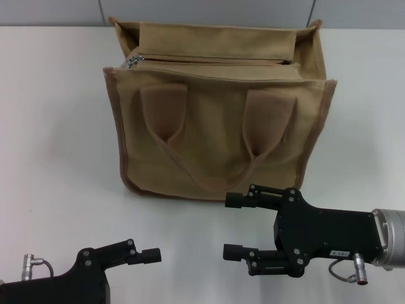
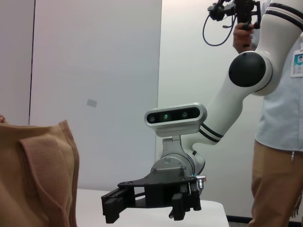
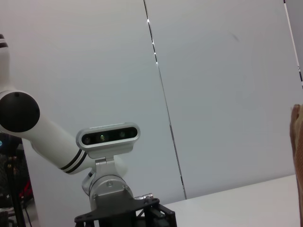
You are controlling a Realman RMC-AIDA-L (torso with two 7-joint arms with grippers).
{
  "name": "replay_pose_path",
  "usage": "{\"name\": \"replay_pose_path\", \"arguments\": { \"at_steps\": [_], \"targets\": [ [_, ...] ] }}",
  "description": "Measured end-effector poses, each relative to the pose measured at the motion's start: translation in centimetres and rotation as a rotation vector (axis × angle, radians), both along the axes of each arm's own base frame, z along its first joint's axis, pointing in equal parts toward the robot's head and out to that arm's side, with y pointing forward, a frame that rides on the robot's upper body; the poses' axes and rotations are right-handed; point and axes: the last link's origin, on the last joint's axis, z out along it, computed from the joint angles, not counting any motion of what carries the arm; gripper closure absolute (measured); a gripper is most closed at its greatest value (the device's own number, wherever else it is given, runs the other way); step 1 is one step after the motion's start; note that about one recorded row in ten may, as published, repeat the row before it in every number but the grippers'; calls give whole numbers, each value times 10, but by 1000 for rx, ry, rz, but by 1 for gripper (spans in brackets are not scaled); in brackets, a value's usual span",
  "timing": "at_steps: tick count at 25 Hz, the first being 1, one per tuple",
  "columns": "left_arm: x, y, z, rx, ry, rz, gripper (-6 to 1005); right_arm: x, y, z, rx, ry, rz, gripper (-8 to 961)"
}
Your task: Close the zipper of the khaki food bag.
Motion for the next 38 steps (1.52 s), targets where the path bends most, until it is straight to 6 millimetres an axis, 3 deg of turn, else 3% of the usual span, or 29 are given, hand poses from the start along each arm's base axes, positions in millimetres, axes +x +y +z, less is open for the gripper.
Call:
{"name": "replay_pose_path", "arguments": {
  "at_steps": [12,21,32,33,36,38],
  "targets": [
    [0,0,1,4,-5,0,218,0,-1,0,-2,3,-1,193],
    [6,11,8,78,-52,6,219,0,-1,0,10,2,6,193],
    [13,38,33,238,-147,65,221,0,0,1,26,9,5,193],
    [12,51,47,265,-163,119,221,0,0,0,26,9,3,193],
    [12,57,52,277,-163,139,222,0,0,0,25,10,1,193],
    [6,81,70,326,-134,252,222,0,-1,0,28,12,2,193]
  ]
}}
